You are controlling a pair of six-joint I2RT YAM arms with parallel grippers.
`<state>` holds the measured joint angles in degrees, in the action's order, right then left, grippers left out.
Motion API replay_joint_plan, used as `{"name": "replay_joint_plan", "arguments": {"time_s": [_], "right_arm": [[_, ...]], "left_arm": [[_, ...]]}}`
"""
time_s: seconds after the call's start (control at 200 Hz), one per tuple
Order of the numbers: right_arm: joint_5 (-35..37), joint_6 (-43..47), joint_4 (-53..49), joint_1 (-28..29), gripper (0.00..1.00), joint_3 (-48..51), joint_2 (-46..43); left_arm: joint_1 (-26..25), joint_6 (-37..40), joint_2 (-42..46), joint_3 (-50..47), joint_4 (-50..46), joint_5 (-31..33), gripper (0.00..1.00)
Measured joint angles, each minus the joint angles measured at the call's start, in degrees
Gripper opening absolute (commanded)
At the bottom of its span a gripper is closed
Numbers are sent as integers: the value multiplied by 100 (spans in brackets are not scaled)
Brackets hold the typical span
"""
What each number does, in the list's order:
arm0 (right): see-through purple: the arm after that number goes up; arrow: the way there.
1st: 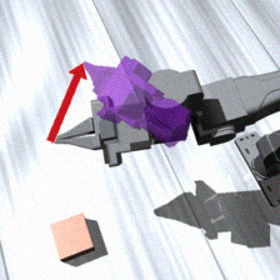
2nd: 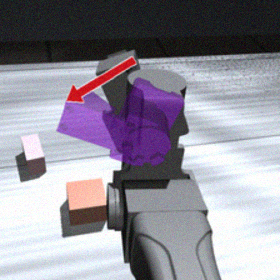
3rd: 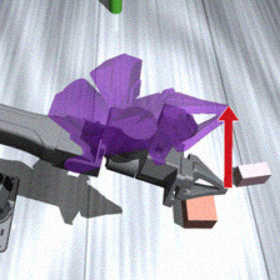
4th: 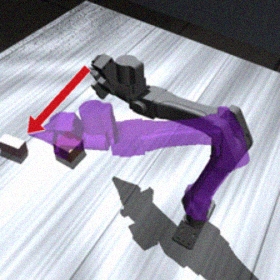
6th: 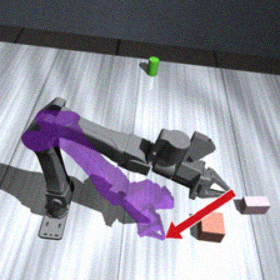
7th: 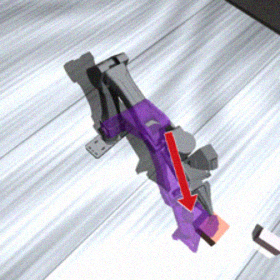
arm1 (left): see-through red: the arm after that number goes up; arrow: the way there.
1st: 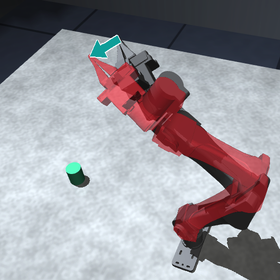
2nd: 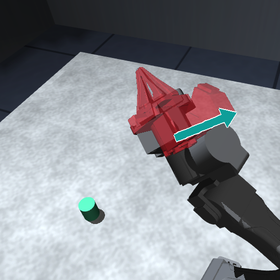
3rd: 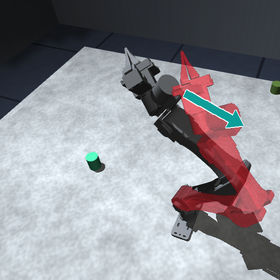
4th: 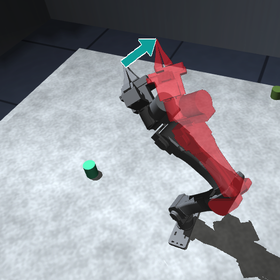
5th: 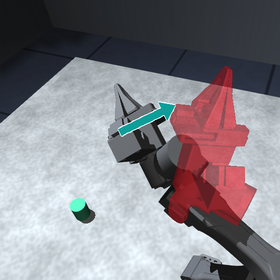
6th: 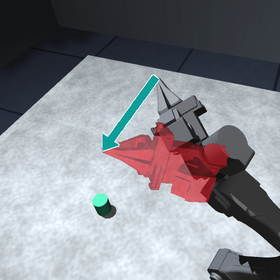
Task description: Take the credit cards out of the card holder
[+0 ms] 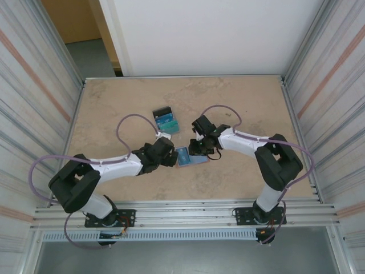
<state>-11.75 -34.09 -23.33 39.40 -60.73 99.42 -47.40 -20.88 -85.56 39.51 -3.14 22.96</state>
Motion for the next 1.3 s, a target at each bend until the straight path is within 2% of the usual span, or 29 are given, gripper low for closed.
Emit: {"name": "replay_joint_plan", "arguments": {"time_s": [0.586, 1.298], "right_arm": [[-313, 2, 138, 114, 23, -310, 409], [-330, 0, 155, 109, 24, -326, 632]], "left_arm": [[0, -42, -393, 151, -48, -68, 99], [-13, -42, -645, 299, -269, -52, 99]]}}
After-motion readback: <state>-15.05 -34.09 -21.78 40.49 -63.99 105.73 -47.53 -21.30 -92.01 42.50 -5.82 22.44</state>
